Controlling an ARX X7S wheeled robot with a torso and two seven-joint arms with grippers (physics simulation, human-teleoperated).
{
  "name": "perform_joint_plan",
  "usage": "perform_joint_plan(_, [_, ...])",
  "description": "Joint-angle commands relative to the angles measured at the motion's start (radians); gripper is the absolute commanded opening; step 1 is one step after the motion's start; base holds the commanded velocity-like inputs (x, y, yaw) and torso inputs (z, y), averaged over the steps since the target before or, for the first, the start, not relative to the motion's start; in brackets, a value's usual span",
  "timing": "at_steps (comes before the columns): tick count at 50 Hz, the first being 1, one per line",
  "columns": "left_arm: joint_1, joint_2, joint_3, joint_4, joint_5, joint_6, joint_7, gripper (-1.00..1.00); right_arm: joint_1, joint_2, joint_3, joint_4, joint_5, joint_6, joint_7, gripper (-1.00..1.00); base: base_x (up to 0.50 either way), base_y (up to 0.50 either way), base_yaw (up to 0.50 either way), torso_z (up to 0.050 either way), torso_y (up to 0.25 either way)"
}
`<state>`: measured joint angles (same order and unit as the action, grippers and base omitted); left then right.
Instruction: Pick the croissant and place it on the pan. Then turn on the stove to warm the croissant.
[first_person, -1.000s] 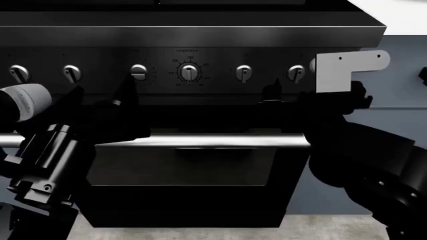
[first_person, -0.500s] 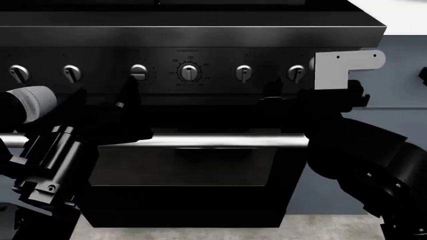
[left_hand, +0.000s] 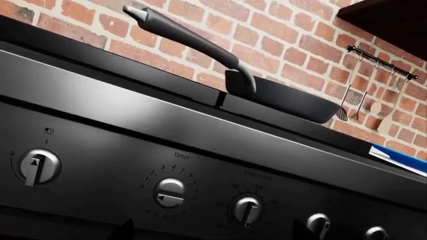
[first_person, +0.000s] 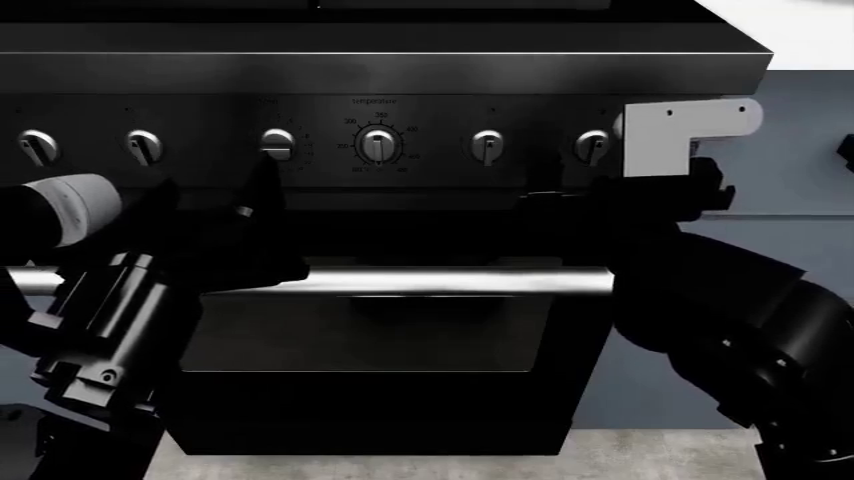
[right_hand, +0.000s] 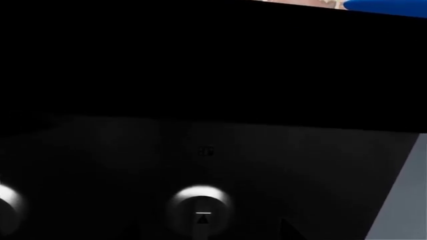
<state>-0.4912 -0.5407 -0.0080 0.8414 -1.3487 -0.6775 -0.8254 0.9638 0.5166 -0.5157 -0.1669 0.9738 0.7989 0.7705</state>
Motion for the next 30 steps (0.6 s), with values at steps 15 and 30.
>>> perform_joint_plan(15, [-0.002, -0.001, 0.010, -0.005, 0.002, 0.005, -0.002, 1.00, 0.002, 0.003, -0.019, 0.004, -0.023, -0.008, -0.009, -1.00, 0.00, 0.00, 0.00, 0.000, 0.000])
perform_joint_plan(30, [0.002, -0.001, 0.015, -0.007, 0.004, 0.010, 0.003, 1.00, 0.003, 0.008, -0.020, -0.014, -0.016, -0.001, -0.003, -1.00, 0.00, 0.00, 0.00, 0.000, 0.000])
